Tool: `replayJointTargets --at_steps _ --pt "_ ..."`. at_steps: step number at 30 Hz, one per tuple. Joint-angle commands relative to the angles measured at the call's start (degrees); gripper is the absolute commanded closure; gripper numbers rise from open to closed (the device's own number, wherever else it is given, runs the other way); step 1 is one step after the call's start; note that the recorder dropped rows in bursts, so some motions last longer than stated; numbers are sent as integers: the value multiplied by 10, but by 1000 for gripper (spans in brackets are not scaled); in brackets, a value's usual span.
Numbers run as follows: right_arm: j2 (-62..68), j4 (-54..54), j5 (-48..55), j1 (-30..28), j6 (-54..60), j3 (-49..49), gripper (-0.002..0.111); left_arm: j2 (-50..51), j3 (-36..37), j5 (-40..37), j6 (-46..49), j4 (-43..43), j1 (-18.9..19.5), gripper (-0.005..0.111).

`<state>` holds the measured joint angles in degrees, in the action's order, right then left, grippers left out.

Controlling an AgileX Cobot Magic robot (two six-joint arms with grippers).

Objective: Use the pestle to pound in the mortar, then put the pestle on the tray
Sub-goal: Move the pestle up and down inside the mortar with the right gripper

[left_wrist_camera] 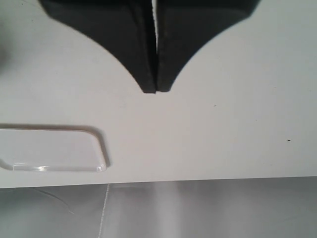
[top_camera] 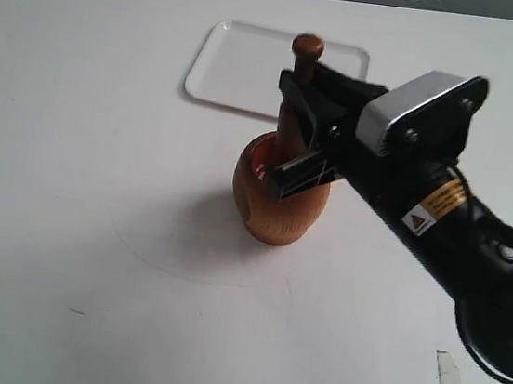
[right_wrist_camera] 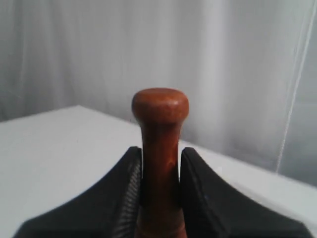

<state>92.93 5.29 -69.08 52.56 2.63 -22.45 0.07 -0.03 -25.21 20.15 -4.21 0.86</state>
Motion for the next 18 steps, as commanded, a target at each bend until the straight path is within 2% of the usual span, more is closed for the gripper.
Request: replayJointTargets --at_steps 1,4,6,10,12,18 --pt "-97 2 -9 1 28 -1 108 -1 0 2 -5 4 -4 107" --pt "-113 2 23 1 28 -1 108 -1 0 2 -5 4 -4 107" --pt "-76 2 53 1 25 0 108 -1 0 2 -5 4 -4 107" --pt "68 2 37 1 -12 0 108 -1 0 2 -5 4 -4 107" --pt "94 2 4 1 -12 0 108 -1 0 2 -5 4 -4 107" --pt "-46 64 -9 1 112 -55 108 -1 0 2 -5 4 -4 107"
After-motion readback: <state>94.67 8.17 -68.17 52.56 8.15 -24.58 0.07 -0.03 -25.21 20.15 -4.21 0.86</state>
